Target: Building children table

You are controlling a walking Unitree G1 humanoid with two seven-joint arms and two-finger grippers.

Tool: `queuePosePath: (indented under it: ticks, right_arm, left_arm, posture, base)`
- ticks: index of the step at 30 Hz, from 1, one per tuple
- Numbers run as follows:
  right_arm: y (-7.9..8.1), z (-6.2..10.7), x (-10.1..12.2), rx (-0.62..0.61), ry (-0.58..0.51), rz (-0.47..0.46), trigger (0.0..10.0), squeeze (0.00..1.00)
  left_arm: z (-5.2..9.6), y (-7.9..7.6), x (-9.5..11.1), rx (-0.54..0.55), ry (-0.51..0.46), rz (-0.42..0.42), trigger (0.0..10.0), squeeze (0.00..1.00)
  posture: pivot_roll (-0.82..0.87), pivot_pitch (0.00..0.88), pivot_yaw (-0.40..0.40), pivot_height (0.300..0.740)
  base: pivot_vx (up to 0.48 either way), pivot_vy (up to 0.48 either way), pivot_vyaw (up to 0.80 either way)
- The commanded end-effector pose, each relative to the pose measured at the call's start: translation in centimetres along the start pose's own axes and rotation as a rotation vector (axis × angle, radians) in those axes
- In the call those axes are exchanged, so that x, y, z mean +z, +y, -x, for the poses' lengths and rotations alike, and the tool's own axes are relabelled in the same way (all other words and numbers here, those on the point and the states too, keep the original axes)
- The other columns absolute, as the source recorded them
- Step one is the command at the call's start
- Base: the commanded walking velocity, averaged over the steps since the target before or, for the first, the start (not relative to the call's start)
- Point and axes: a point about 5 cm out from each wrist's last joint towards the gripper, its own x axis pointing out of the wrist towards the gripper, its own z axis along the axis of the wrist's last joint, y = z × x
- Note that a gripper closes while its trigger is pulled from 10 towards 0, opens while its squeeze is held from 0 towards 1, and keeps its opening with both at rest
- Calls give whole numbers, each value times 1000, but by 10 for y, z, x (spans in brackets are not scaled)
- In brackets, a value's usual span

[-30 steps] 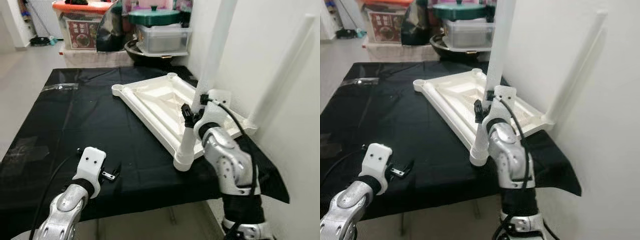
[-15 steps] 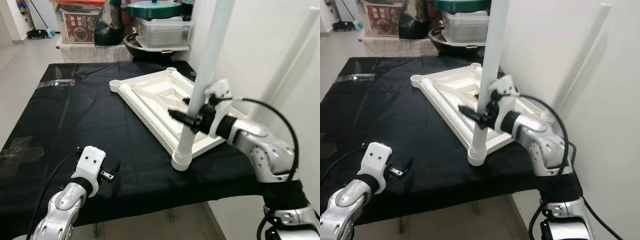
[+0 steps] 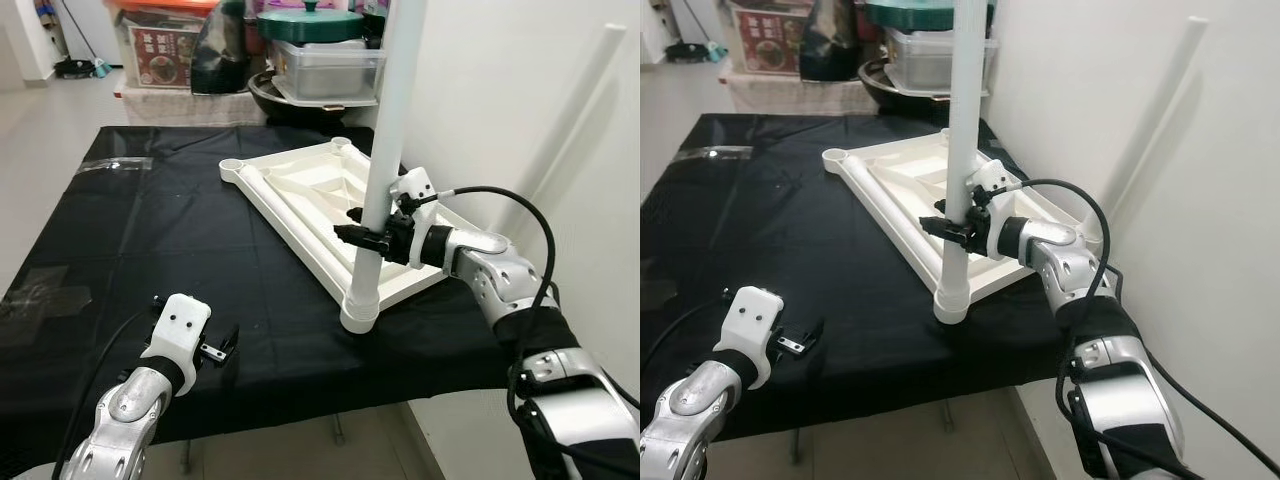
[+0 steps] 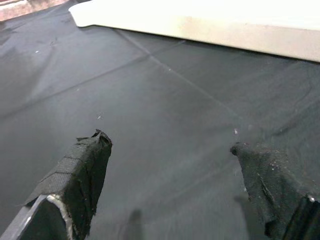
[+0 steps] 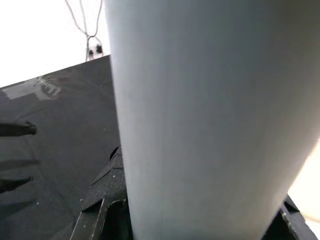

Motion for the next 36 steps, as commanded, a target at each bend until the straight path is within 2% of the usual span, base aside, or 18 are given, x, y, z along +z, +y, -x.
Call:
queuePosePath:
  ticks: [1, 4, 5, 6, 7, 8, 9, 10, 11, 14, 15, 19, 23, 30, 31, 33, 34, 36]
  right_arm:
    - [-9, 5, -4, -88, 14, -3, 0, 0]
    - [-13, 7, -9, -160, -2, -31, 0, 0]
    - [-16, 8, -16, -315, -7, -71, 0, 0]
    - [-16, 8, -16, -315, -7, -71, 0, 0]
    - [-20, 11, -26, -509, 12, -104, 0, 0]
    - [-20, 11, -26, -509, 12, -104, 0, 0]
    - [-14, 20, -49, -919, 55, -216, 0, 0]
    - [-14, 20, -49, -919, 55, -216, 0, 0]
    - [-10, 24, -55, -1028, 66, -255, 0, 0]
    - [1, 21, -57, -1100, 55, -293, 0, 0]
    - [15, 12, -56, -1129, 34, -330, 0, 0]
    - [42, -10, -39, -1141, -45, -354, 0, 0]
    - [46, -16, -20, -1145, -117, -285, 0, 0]
    - [57, -13, -15, -1169, -91, -266, 0, 0]
    - [60, -12, -16, -1171, -83, -268, 5686, 0]
    - [62, -11, -17, -1173, -79, -271, 5686, 0]
    - [63, -9, -16, -1170, -83, -269, 10000, 0]
    - [63, -4, -14, -1164, -101, -260, 10000, 0]
  left_arm:
    - [1, -2, -1, -3, -2, -10, 10000, 0]
    - [2, -3, -1, -6, 1, -10, 10000, 0]
    - [1, -4, -2, -9, 2, -10, 10000, 0]
    - [1, -4, -2, -9, 2, -10, 10000, 0]
    - [1, -5, -2, -11, 4, -8, 10000, 0]
    - [1, -5, -2, -11, 4, -8, 10000, 0]
    - [0, -6, -2, -17, 6, -7, 10000, 0]
    - [0, -6, -2, -17, 6, -7, 10000, 0]
    - [-1, -6, -2, -18, 6, -7, 10000, 0]
    - [-1, -6, -2, -17, 7, -6, 10000, 0]
    - [-1, -5, -2, -13, 6, -7, 10000, 0]
    - [-2, -3, -1, 2, 6, -5, 10000, 0]
    - [-1, -2, -3, 10, 8, -6, 10000, 0]
    - [-2, -3, -5, 15, 11, -4, 10000, 0]
    - [-3, -3, -5, 14, 10, -4, 10000, 0]
    - [-3, -3, -5, 14, 10, -5, 10000, 0]
    - [-4, -4, -5, 13, 9, -6, 10000, 0]
    - [-5, -4, -5, 12, 8, -10, 10000, 0]
  posture:
    - [136, 0, -119, 740]
    - [134, 0, -116, 740]
    - [130, 0, -113, 740]
    - [130, 0, -113, 740]
    - [122, 0, -107, 740]
    - [122, 0, -107, 740]
    - [123, 0, -105, 740]
    - [123, 0, -105, 740]
    - [124, 0, -102, 740]
    - [126, 0, -107, 740]
    - [134, 0, -109, 740]
    - [138, 0, -116, 740]
    - [133, 0, -121, 740]
    - [124, 0, -122, 740]
    - [120, 0, -119, 740]
    - [119, 0, -118, 740]
    - [113, 0, -113, 740]
    - [110, 0, -109, 740]
  base:
    - [0, 0, 0]
    - [0, 0, 0]
    - [0, 0, 0]
    - [0, 0, 0]
    - [0, 0, 0]
    - [0, 0, 0]
    - [0, 0, 0]
    - [0, 0, 0]
    - [0, 0, 0]
    - [0, 0, 0]
    - [0, 0, 0]
    - [0, 0, 0]
    - [0, 0, 0]
    - [0, 0, 0]
    - [0, 0, 0]
    - [0, 0, 0]
    - [0, 0, 0]
    - [0, 0, 0]
